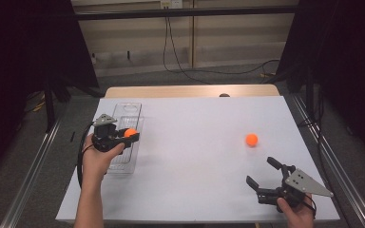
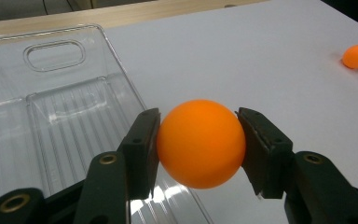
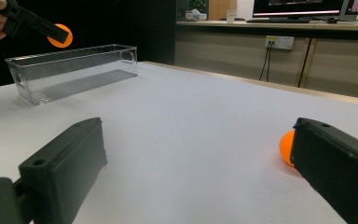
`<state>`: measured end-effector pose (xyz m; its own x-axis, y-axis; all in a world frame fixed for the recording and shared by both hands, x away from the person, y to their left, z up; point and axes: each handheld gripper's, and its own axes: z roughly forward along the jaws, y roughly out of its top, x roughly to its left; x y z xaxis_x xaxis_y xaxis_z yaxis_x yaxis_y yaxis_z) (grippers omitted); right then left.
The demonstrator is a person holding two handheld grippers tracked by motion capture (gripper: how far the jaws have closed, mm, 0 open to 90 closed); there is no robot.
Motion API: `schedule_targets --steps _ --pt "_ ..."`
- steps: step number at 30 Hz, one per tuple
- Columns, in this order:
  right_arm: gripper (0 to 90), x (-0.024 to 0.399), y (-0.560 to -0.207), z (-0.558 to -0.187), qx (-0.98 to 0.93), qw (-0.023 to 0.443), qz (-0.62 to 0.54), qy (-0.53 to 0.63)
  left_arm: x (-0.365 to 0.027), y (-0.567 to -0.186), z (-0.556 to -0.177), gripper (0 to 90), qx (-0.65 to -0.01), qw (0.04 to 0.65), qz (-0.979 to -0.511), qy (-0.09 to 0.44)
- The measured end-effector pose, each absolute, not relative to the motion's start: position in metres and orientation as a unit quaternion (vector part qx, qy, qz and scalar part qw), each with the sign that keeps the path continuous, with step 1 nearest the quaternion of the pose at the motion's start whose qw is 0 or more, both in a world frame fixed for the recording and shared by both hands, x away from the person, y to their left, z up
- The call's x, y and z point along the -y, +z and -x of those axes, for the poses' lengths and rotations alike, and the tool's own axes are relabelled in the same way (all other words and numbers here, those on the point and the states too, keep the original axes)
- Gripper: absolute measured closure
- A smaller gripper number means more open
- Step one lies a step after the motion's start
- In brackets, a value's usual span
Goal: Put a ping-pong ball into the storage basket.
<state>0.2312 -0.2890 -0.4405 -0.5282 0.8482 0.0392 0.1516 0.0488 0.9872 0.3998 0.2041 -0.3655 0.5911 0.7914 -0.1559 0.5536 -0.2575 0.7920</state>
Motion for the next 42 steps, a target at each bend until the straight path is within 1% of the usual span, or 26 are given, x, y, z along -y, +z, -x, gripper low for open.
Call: schedule_targets --steps 42 --pt "2.8 0.289 -0.441 -0.231 -0.658 0.301 -0.38 0.577 -0.225 -0.382 -0.408 50.4 -0.467 0.399 -0.771 0.169"
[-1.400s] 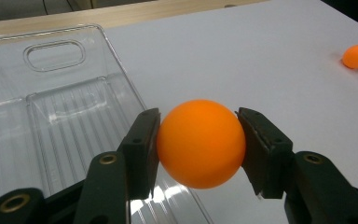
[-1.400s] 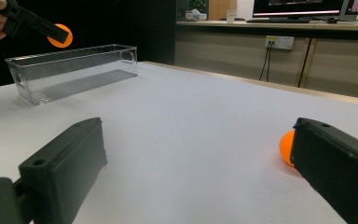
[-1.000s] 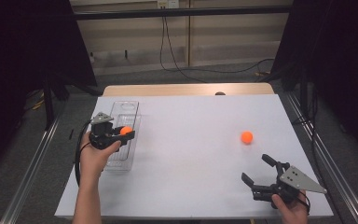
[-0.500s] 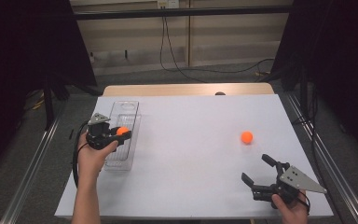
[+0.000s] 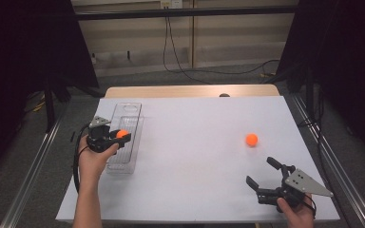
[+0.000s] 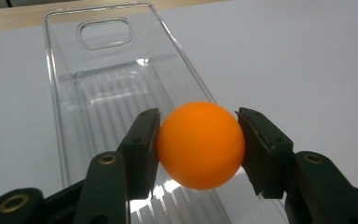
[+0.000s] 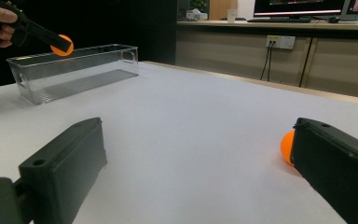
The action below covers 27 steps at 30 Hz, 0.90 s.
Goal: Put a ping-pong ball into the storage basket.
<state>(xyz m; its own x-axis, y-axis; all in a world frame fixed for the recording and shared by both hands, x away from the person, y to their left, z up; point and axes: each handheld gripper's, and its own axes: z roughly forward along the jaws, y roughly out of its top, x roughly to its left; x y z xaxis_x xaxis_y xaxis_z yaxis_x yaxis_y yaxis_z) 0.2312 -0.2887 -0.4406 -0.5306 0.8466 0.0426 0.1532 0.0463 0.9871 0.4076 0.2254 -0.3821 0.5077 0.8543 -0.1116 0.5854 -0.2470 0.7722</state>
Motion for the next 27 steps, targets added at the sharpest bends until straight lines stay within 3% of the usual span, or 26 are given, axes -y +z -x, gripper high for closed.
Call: schedule_targets --steps 12,16,27 --pt "2.8 0.2888 -0.4405 -0.2314 -0.658 0.3 -0.379 0.577 -0.2308 -0.3921 -0.4129 50.2 -0.48 0.38 -0.771 0.177" --pt "2.8 0.2889 -0.4403 -0.2312 -0.658 0.299 -0.379 0.578 -0.2307 -0.3924 -0.4134 41.3 -0.487 0.376 -0.765 0.187" --pt "2.8 0.2883 -0.4405 -0.2315 -0.659 0.299 -0.379 0.577 -0.2232 -0.3829 -0.4074 30.5 -0.478 0.393 -0.765 0.178"
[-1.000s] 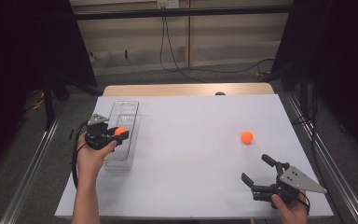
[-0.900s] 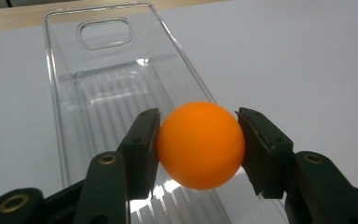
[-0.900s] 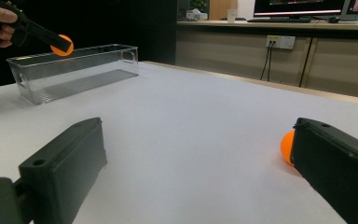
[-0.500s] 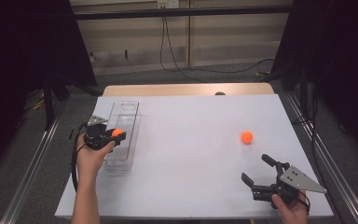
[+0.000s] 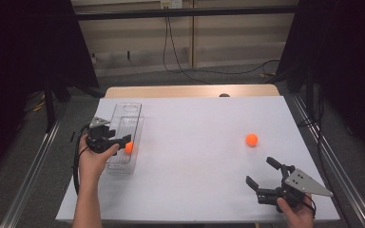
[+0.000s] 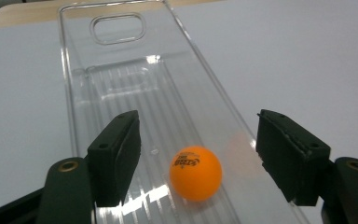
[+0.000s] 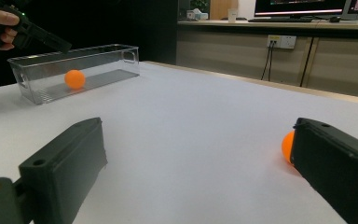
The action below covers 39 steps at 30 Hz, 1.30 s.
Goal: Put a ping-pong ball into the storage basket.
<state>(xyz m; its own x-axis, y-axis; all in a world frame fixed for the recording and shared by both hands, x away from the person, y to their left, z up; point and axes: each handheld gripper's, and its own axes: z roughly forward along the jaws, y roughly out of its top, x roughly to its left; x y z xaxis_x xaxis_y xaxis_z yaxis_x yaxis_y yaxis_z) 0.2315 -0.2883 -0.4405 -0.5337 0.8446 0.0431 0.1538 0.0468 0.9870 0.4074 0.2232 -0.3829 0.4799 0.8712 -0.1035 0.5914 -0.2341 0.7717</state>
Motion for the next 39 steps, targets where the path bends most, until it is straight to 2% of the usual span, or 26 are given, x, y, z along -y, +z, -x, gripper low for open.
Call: schedule_targets --steps 5,19,39 --pt "2.8 0.289 -0.44 -0.231 -0.658 0.299 -0.379 0.578 -0.218 -0.375 -0.404 24.1 -0.475 0.399 -0.764 0.175" --pt "2.8 0.288 -0.441 -0.232 -0.659 0.299 -0.38 0.576 -0.197 -0.366 -0.398 20.0 -0.449 0.414 -0.775 0.163" --pt "2.8 0.288 -0.441 -0.233 -0.662 0.299 -0.379 0.574 -0.181 -0.369 -0.397 18.7 -0.425 0.418 -0.789 0.15"
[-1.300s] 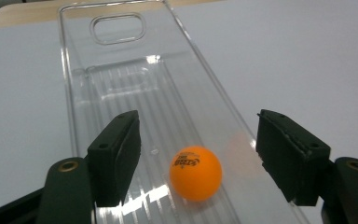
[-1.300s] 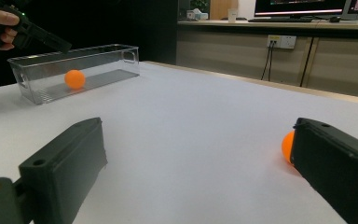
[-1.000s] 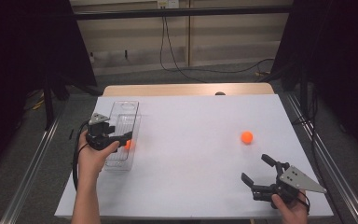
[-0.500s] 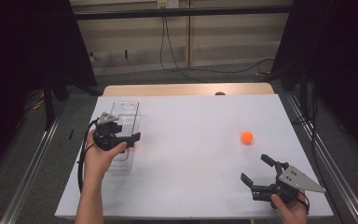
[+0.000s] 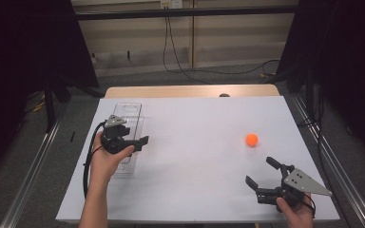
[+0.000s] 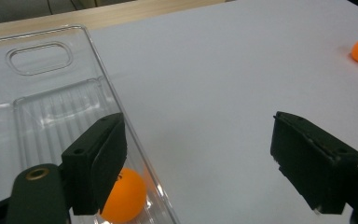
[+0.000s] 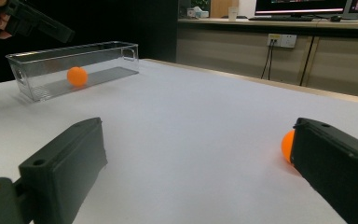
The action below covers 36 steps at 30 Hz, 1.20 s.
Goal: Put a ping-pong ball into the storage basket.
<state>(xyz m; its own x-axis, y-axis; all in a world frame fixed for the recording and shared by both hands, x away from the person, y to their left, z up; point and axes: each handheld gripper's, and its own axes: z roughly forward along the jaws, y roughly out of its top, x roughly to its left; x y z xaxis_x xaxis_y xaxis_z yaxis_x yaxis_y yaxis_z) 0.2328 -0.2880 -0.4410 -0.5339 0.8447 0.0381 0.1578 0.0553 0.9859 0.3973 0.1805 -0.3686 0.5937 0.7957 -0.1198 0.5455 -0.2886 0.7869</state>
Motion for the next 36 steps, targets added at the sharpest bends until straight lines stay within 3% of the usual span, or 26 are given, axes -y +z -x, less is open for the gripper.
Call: schedule_targets --steps 36 --pt "2.8 0.289 -0.442 -0.235 -0.664 0.302 -0.376 0.571 -0.146 -0.374 -0.395 15.3 -0.39 0.419 -0.808 0.138"
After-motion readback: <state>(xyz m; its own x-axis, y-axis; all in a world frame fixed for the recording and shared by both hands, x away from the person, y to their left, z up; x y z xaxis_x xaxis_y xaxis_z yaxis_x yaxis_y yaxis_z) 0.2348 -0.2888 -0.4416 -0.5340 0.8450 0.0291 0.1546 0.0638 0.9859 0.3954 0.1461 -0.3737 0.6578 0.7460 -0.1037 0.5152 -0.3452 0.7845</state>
